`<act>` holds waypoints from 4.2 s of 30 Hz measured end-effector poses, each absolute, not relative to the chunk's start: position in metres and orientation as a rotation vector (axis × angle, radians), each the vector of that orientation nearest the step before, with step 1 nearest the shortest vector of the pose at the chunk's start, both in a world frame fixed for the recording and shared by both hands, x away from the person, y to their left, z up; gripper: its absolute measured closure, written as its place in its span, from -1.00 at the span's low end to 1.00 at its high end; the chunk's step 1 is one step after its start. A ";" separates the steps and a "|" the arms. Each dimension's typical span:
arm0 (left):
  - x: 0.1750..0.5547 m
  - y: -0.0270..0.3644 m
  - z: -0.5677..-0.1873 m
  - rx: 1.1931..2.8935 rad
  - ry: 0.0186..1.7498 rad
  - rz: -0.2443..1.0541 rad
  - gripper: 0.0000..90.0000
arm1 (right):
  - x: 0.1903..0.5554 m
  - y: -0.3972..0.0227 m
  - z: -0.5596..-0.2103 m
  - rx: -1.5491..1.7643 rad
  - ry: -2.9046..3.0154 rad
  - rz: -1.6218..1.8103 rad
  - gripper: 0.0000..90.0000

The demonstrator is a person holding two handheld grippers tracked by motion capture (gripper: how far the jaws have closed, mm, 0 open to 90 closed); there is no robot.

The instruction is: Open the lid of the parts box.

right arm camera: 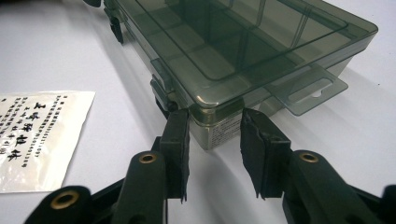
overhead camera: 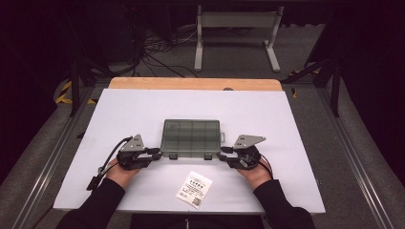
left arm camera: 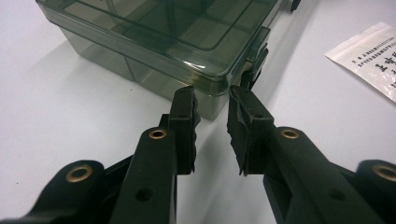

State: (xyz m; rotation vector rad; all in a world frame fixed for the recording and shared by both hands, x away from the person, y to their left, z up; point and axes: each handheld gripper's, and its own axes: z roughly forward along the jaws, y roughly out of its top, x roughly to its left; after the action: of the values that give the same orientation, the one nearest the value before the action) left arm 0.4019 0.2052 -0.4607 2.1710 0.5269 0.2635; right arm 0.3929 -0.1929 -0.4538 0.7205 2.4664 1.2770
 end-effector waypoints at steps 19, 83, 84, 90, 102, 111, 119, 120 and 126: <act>0.402 0.206 -0.461 2.162 0.530 0.253 0.62 | 0.392 -0.193 -0.454 0.726 2.462 1.281 0.44; 0.397 0.210 -0.449 2.026 0.501 0.301 0.73 | 0.388 -0.196 -0.440 0.705 2.383 1.377 0.76; 0.397 0.210 -0.448 2.019 0.496 0.306 0.73 | 0.388 -0.195 -0.440 0.702 2.377 1.387 0.76; 0.400 0.209 -0.449 1.982 0.542 0.301 0.71 | 0.391 -0.194 -0.436 0.685 2.365 1.392 0.76; 0.402 0.211 -0.446 1.928 0.565 0.294 0.65 | 0.394 -0.193 -0.432 0.690 2.354 1.403 0.74; 0.402 0.211 -0.445 1.923 0.559 0.297 0.62 | 0.395 -0.194 -0.431 0.737 2.359 1.381 0.39; 0.401 0.209 -0.446 1.937 0.543 0.289 0.53 | 0.406 -0.188 -0.425 0.782 2.313 1.268 -0.20; 0.401 0.209 -0.446 1.938 0.534 0.296 0.51 | 0.408 -0.187 -0.423 0.777 2.307 1.250 -0.22; 0.399 0.204 -0.447 1.963 0.484 0.264 0.39 | 0.414 -0.182 -0.417 0.761 2.303 1.243 -0.26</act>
State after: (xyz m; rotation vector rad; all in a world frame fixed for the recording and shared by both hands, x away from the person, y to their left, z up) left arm 0.3987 0.2039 -0.4466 1.9632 0.4840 0.2637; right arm 0.4135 -0.1821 -0.4168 0.7607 2.3034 1.2427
